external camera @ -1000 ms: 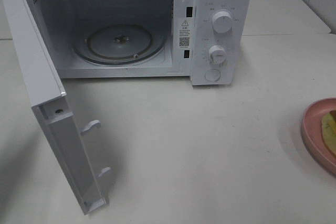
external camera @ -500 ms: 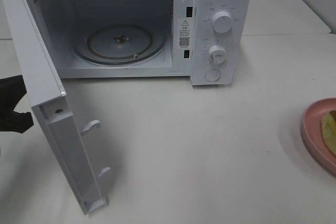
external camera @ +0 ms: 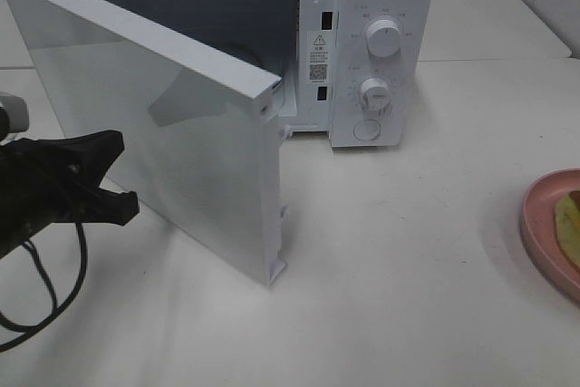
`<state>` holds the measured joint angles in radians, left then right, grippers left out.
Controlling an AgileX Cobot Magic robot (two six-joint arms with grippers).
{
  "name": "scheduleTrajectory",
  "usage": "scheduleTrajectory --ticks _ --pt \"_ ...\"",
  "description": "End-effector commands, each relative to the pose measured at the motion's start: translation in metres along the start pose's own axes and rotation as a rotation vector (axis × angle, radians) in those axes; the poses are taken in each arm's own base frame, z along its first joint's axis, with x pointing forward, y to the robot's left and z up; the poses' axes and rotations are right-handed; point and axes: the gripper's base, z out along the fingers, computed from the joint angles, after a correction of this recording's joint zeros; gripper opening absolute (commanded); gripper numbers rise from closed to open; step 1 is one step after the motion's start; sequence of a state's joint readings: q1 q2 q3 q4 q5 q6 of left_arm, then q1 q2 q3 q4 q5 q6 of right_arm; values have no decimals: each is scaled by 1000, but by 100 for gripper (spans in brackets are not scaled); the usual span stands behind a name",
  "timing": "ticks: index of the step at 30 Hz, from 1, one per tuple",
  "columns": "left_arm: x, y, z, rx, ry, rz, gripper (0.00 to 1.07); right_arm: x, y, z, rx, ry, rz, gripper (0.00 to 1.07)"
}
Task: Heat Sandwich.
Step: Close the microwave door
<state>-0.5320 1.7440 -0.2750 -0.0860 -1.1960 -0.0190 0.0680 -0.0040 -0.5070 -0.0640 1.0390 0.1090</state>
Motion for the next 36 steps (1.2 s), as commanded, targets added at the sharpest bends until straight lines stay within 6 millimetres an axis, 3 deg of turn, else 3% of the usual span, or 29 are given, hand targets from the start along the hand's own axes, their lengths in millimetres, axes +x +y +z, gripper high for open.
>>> scheduleTrajectory --ticks 1,13,22,36 --pt "-5 -6 8 -49 -48 -8 0 2 0 -3 -1 -28 -3 76" --pt "-22 -39 54 -86 -53 31 0 2 0 -3 -1 -28 -3 76" --pt "-43 -48 85 -114 -69 37 0 2 0 -3 -1 -28 -3 76" --pt "-55 -59 125 -122 -104 22 0 2 0 -3 -1 -28 -3 76"
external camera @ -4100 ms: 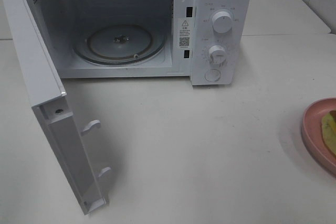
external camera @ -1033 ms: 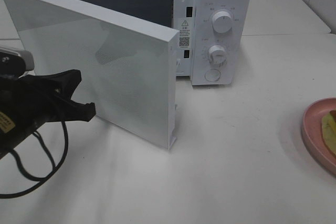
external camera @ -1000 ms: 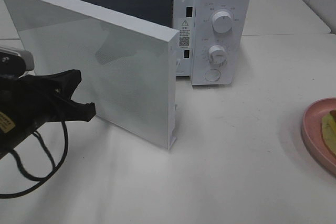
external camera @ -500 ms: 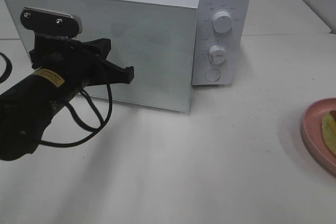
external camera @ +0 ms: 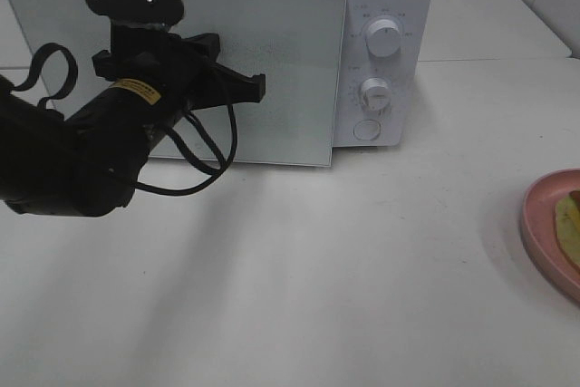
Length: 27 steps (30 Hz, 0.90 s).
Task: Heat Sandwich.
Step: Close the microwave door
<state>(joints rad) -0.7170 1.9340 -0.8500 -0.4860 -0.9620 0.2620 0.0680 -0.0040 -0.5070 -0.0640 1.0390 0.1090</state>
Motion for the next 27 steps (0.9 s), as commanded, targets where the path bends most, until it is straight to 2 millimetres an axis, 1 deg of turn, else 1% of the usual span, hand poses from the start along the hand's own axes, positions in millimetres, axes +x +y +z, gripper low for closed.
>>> scheduleTrajectory --ticks 1,2,6,7,13,15,18,20,21,27 --pt "-2 -6 6 3 -2 -1 0 2 0 -3 -1 -28 -3 76" --pt "-2 -8 12 1 -3 11 0 2 0 -3 -1 -28 -4 76" --pt "-1 -11 19 3 3 16 0 2 0 -3 -1 -28 -4 76" --pt "-3 -13 24 -2 -3 10 0 2 0 -3 -1 -28 -4 76" --pt "-6 -15 35 -23 -18 3 0 2 0 -3 -1 -28 -3 76" --pt "-6 -16 37 -26 -16 9 0 2 0 -3 -1 -28 -3 76" --pt "-3 -15 45 -56 -10 17 0 2 0 -3 -1 -28 -3 76" --pt "-4 -15 46 -65 -7 8 0 2 0 -3 -1 -28 -3 76" --pt "-5 -11 49 -79 0 0 0 2 0 -3 -1 -28 -3 76" --pt "-4 -12 50 -80 13 -9 0 2 0 -3 -1 -28 -3 76"
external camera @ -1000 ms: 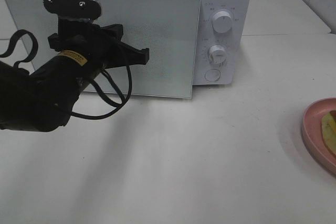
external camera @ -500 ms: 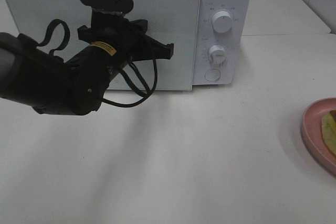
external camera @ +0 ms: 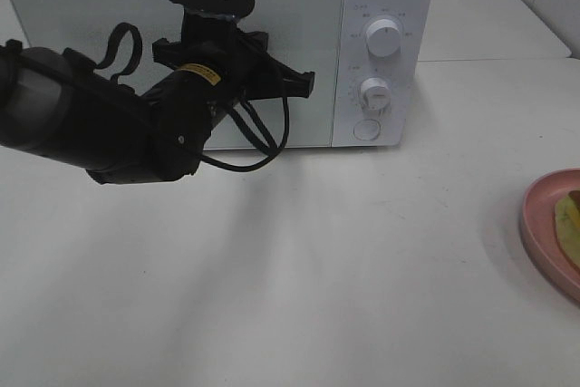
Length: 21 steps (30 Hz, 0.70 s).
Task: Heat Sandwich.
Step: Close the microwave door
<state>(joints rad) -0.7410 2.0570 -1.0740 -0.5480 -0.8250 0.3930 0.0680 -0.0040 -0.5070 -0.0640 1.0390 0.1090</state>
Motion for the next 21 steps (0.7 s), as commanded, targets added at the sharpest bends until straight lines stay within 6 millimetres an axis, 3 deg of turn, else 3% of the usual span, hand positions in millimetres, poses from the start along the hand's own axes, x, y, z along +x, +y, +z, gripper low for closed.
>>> scheduleTrajectory --ticks 1,16,21 --pt "-7 17 7 -103 -36 -67 0 2 0 -3 -1 -28 -3 76" --pt "-8 17 5 -102 -33 -71 0 2 0 -3 -1 -28 -3 76" --pt "-8 7 -14 -66 -14 -61 0 2 0 -3 -1 -28 -3 76"
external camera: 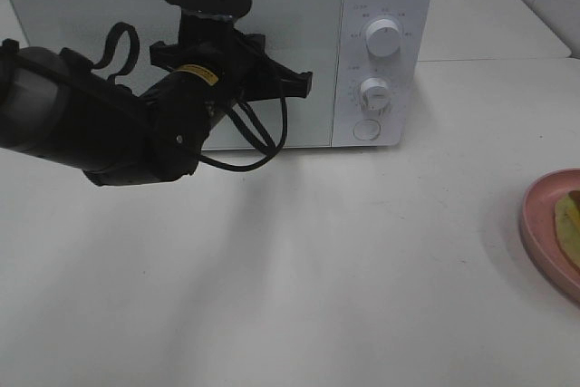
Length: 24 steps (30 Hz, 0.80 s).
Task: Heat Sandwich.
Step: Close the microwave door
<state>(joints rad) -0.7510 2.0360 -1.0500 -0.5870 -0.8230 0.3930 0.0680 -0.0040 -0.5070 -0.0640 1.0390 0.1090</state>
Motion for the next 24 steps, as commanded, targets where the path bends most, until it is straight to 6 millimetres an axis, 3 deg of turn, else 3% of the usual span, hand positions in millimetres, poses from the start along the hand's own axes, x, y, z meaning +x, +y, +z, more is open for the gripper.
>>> scheduleTrajectory --ticks 1,10,12,13,14,15,16,17,24 --pt "-5 4 -12 -41 -20 -31 0 2 0 -3 -1 -28 -3 76" --pt "6 -13 -53 74 112 -1 2 2 0 -3 -1 -28 -3 76" --pt "6 -15 -61 132 217 -13 23 2 0 -3 -1 -28 -3 76" --pt "6 -15 -61 132 217 -13 23 2 0 -3 -1 -28 -3 76" --pt "6 -16 -64 153 255 -16 39 2 0 -3 -1 -28 -3 76" --pt "6 -18 -69 185 313 -23 79 2 0 -3 -1 -28 -3 76" --pt "6 -18 -70 197 332 -25 98 2 0 -3 -1 -28 -3 76" --pt "5 -19 -71 205 340 -26 104 2 0 -3 -1 -28 -3 76" --pt "5 -19 -86 271 448 -21 101 2 0 -3 -1 -28 -3 76"
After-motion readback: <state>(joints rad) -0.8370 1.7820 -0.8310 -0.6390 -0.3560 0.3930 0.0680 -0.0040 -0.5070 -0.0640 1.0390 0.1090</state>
